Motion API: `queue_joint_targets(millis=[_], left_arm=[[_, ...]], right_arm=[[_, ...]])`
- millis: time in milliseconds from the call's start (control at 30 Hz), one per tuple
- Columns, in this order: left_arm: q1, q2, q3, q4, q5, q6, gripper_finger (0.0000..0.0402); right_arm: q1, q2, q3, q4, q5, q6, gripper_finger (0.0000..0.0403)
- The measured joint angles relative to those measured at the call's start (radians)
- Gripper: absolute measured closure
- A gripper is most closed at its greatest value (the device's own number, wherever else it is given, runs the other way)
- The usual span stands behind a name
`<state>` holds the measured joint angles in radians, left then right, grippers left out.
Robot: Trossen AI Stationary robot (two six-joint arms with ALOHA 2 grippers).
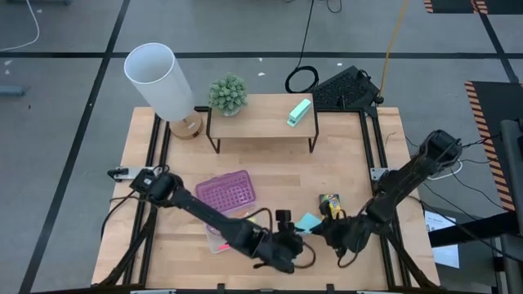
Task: Pack school essentials
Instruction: Put the blue notes into the transparent box
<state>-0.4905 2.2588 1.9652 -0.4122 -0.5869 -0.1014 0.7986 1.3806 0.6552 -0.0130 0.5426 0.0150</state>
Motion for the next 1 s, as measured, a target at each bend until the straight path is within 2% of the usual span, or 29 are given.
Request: queue_joint_targets(millis=[233,433,633,1000], left_arm=[[-0.007,-0.001,-0.019,0.024,-0.093,-0.101,0.0137],[0.031,-0.002,-0.059,0.039,-0.095,-0.171,0.0129],[0.049,0.0,-0.11,0.105,-0.086,-0.174,0.0168],[0.074,-0.001,-0.138,0.13,-0.067,-0.149,0.0294]], right_arm=[[-0.092,-0.158,0.0,-0.03,-0.121,0.01,0.04],[-0.151,-0.226,0.0,-0.029,-0.192,0.019,0.0399],[-0.161,-0.23,0.0,-0.029,-0.206,0.0,0.0397],[-0.163,-0.23,0.0,-0.021,-0.201,0.0,0.0395]])
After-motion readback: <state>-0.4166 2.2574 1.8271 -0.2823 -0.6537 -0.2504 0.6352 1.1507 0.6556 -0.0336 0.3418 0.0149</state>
